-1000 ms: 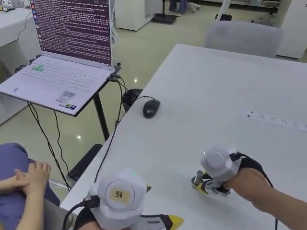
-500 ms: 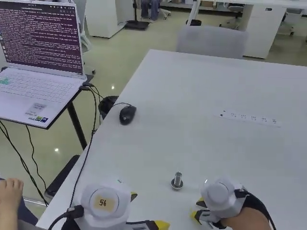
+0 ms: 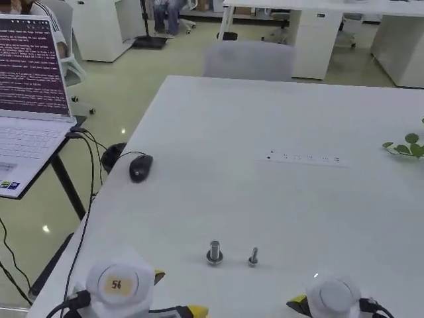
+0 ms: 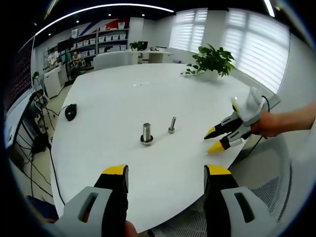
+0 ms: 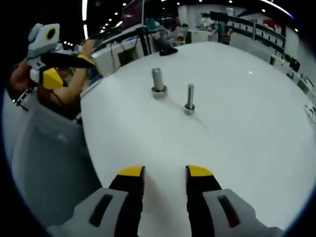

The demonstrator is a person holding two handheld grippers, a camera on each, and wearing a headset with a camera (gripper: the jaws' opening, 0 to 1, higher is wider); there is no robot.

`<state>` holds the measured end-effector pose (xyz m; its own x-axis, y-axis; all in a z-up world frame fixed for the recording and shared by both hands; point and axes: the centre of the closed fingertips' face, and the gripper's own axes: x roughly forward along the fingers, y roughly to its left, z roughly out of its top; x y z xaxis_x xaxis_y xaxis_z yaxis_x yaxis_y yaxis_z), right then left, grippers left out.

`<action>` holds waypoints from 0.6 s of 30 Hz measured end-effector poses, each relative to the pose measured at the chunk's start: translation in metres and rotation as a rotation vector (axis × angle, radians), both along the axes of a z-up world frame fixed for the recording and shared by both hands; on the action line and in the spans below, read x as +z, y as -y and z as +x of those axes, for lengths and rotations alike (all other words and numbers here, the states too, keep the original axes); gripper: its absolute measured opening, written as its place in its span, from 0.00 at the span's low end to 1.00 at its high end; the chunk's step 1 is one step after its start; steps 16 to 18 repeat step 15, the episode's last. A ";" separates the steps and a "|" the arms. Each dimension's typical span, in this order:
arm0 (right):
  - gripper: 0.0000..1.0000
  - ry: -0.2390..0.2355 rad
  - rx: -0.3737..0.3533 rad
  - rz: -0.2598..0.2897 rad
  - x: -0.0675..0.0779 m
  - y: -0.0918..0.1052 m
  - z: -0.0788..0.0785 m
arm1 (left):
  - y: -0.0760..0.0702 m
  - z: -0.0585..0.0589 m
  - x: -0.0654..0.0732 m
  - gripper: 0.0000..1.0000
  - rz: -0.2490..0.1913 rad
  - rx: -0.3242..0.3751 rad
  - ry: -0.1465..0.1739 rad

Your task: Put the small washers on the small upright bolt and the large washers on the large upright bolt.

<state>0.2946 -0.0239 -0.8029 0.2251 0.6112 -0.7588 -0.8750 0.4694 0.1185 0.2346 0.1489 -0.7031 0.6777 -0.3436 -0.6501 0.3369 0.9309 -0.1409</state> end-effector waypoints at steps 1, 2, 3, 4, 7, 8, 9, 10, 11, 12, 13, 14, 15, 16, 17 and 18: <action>0.36 0.010 -0.014 0.014 0.005 0.003 0.002 | -0.002 0.001 0.000 0.61 0.003 0.001 0.000; 0.37 0.013 -0.026 0.024 0.008 0.005 0.003 | -0.003 0.002 0.000 0.61 0.004 0.004 0.002; 0.38 0.018 -0.039 0.037 0.012 0.006 0.005 | -0.005 0.003 0.001 0.62 0.005 0.007 0.003; 0.40 0.031 -0.052 0.054 0.018 0.008 0.009 | -0.007 0.004 0.002 0.62 0.009 0.009 0.006; 0.45 0.059 -0.076 0.102 0.036 0.010 0.013 | -0.012 0.005 0.004 0.62 0.022 0.012 0.011; 0.46 0.065 -0.080 0.112 0.040 0.010 0.014 | -0.015 0.005 0.005 0.62 0.023 0.018 0.013; 0.47 0.077 -0.083 0.124 0.044 0.011 0.015 | -0.017 0.006 0.005 0.63 0.021 0.023 0.014; 0.49 0.085 -0.084 0.128 0.047 0.012 0.015 | -0.020 0.007 0.006 0.63 0.017 0.032 0.018; 0.50 0.086 -0.085 0.131 0.048 0.013 0.015 | -0.021 0.008 0.008 0.63 0.015 0.038 0.022; 0.51 0.087 -0.086 0.135 0.049 0.014 0.014 | -0.023 0.008 0.010 0.64 0.013 0.044 0.029; 0.52 0.089 -0.096 0.144 0.051 0.014 0.014 | -0.023 0.009 0.012 0.64 0.008 0.049 0.034; 0.53 0.091 -0.099 0.148 0.051 0.015 0.014 | -0.024 0.010 0.013 0.65 0.002 0.053 0.040; 0.53 0.093 -0.102 0.155 0.052 0.015 0.013 | -0.024 0.010 0.014 0.65 0.001 0.054 0.042; 0.53 0.093 -0.102 0.155 0.052 0.015 0.013 | -0.024 0.010 0.014 0.65 0.001 0.054 0.042; 0.53 0.093 -0.102 0.155 0.052 0.015 0.013 | -0.024 0.010 0.014 0.65 0.001 0.054 0.042; 0.53 0.093 -0.102 0.155 0.052 0.015 0.013 | -0.024 0.010 0.014 0.65 0.001 0.054 0.042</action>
